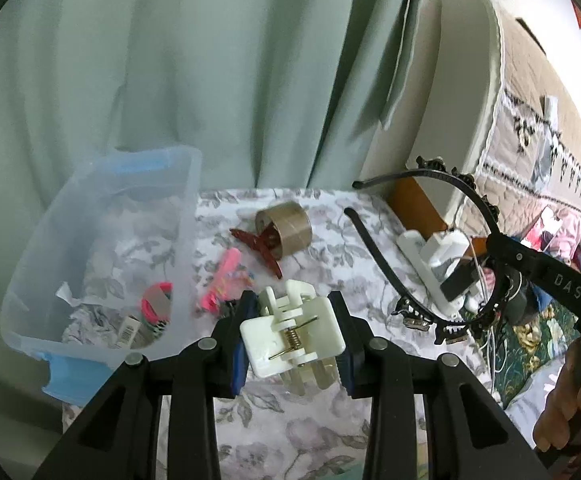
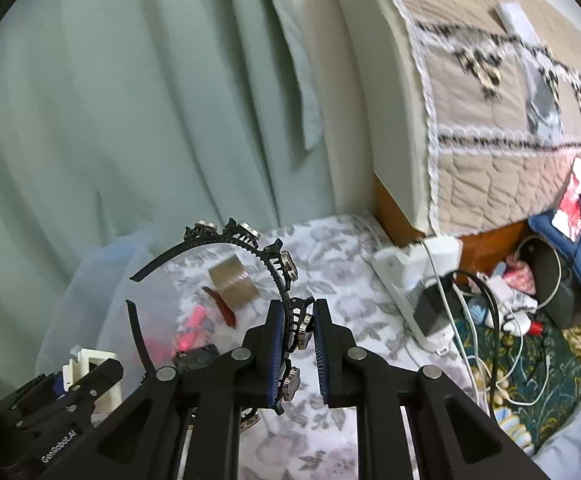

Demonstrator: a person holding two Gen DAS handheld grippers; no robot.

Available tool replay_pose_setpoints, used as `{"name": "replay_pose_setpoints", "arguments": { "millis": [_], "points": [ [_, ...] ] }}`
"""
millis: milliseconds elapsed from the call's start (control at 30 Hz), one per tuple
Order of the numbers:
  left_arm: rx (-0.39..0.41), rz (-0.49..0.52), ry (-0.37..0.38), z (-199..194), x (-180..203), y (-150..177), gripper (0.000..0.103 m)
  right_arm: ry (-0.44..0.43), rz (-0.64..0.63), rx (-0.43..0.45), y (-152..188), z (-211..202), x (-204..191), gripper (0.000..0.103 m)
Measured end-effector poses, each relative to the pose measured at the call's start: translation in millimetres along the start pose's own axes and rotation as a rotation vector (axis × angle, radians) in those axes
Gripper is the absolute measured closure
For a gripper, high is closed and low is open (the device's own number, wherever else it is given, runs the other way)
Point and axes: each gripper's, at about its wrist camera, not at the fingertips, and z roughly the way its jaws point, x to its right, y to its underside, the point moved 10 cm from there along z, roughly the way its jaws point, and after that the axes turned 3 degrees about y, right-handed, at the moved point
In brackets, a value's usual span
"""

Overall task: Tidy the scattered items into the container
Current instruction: 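Carry the white clip and the headband in both tools over the clear box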

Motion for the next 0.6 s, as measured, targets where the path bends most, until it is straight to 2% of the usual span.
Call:
{"name": "replay_pose_setpoints", "arguments": {
  "millis": [233, 600],
  "points": [
    [0.067, -0.031, -0.021, -24.5, -27.1, -12.8, 0.066, -0.077, -0.006, 0.041, -17.0, -18.0, -36.4, 0.087],
    [0.136, -0.131, -0.074, -50.1, -88.4, -20.4, 0.066, -0.124, -0.106, 0.047, -18.0, -20.6, -96.1, 0.087]
  ]
}}
